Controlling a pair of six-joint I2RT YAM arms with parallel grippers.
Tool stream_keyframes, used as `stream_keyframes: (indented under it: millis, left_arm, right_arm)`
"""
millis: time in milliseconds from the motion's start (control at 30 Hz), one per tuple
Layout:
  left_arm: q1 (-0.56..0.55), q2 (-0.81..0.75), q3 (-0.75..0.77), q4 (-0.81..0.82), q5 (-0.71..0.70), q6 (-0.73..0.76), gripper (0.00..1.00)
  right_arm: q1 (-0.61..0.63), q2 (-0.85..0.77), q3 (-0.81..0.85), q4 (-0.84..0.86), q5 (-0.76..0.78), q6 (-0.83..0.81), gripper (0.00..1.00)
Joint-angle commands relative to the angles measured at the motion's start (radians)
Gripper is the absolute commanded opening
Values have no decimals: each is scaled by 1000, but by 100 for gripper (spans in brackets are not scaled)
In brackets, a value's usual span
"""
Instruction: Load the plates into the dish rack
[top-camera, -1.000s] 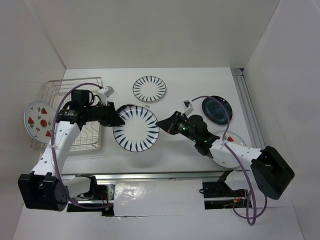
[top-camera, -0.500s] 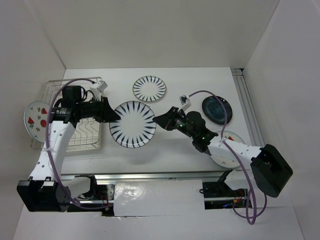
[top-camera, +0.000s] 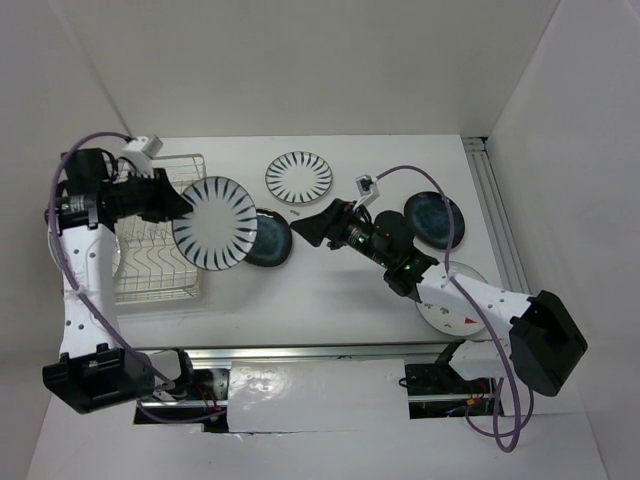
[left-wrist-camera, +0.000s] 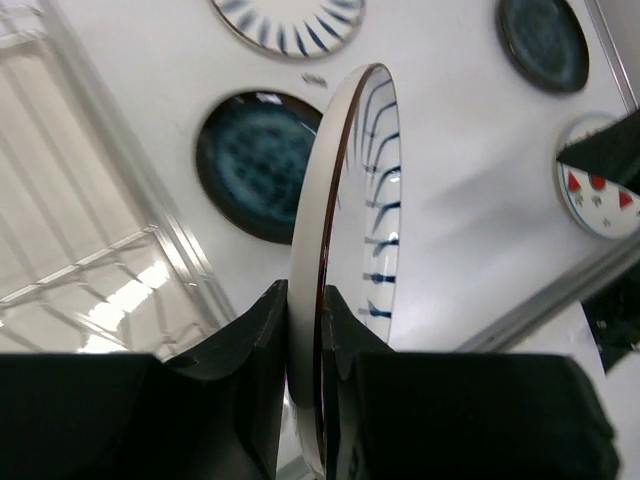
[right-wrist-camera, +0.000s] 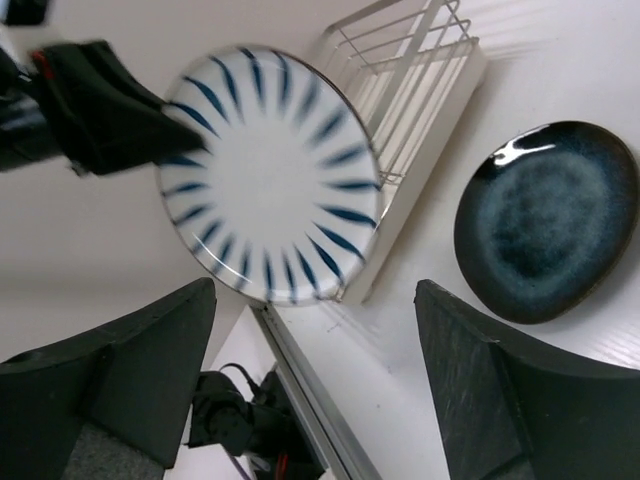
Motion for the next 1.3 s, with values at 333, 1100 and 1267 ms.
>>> stream_keyframes:
  millis: [333,1100,1267]
  left_arm:
    - [424,115,457,-126,47,175,0]
    - [703,91,316,135,-143,508,0]
    - [703,100,296,181,-200,526,0]
  right_arm:
    - [6,-31,18,-214,96,-134,99]
    - [6,100,-21,-243,124,-165,100]
    - [16,132,-12,-243,115,-165,100]
